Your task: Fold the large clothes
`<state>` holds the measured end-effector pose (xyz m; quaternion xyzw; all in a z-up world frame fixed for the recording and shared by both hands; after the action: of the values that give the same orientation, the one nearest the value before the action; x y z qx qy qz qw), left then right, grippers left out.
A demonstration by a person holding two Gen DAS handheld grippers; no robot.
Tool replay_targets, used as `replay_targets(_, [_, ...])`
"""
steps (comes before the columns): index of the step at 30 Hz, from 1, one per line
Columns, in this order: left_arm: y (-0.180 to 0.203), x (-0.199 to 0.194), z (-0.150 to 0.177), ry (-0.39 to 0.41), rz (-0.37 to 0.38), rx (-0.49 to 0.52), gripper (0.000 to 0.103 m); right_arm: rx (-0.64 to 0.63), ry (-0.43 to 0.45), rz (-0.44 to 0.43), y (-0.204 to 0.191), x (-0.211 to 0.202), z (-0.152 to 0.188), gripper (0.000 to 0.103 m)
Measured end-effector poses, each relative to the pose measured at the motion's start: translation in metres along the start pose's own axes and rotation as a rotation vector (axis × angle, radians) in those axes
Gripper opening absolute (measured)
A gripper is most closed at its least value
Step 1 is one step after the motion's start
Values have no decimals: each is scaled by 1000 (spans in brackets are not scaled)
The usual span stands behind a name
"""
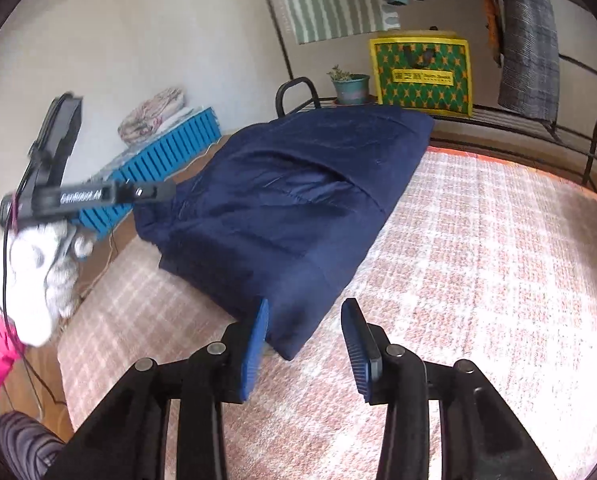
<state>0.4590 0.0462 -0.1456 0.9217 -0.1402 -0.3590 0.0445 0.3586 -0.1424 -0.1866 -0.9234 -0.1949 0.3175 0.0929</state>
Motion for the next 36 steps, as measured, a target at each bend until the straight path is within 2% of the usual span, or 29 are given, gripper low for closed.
replay_targets(3, [47, 4, -5, -14, 77, 57, 77, 134, 18, -11, 41, 11, -18, 42])
replay_targets(6, [94, 14, -5, -26, 130, 153, 77, 203, 9, 10, 72, 35, -35, 43])
replay_targets(9, [124, 36, 4, -55, 154, 230, 77, 306, -3, -34, 99, 65, -51, 57])
replay_targets(13, [128, 65, 30, -123, 166, 258, 75, 374, 0, -30, 125, 103, -72, 59])
replay_targets(15, [126, 68, 38, -111, 174, 275, 75, 415, -15, -52, 138, 127, -81, 60])
replay_targets(18, [124, 67, 39, -101, 189, 282, 75, 482, -25, -29, 160, 162, -90, 61])
replay_targets(21, [123, 67, 42, -98, 203, 307, 75, 565, -15, -43, 179, 191, -95, 60])
replay_targets(22, [122, 66, 43, -99, 210, 314, 75, 577, 0, -61, 181, 198, -98, 56])
replay_targets(24, [122, 67, 47, -101, 223, 328, 75, 587, -5, -110, 181, 212, -105, 36])
replay_targets(25, [120, 66, 50, -101, 230, 334, 75, 589, -12, -133, 180, 217, -107, 21])
replay_targets(26, [119, 67, 51, -102, 236, 337, 75, 573, -11, -132, 178, 220, -109, 14])
replay_targets(28, [115, 67, 51, -104, 247, 337, 75, 484, -11, -93, 168, 221, -117, 8])
replay_targets(31, [112, 68, 54, -104, 261, 336, 75, 356, -4, -9, 158, 221, -137, 5])
replay_targets(36, [120, 69, 73, -87, 228, 461, 74, 318, -22, 60, 162, 243, -153, 4])
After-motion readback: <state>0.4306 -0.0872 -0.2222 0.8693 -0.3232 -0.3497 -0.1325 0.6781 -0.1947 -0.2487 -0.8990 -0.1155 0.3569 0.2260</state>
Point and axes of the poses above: each gripper's, at about its wrist camera, not at the fingertips, and x roughly the way its jaws point, y to its right, z to its underside, the point moved 3 cm from there along x, roughly the way its jaws point, and after that the axes turned 11 degrees about y, right-handed, at the moved point
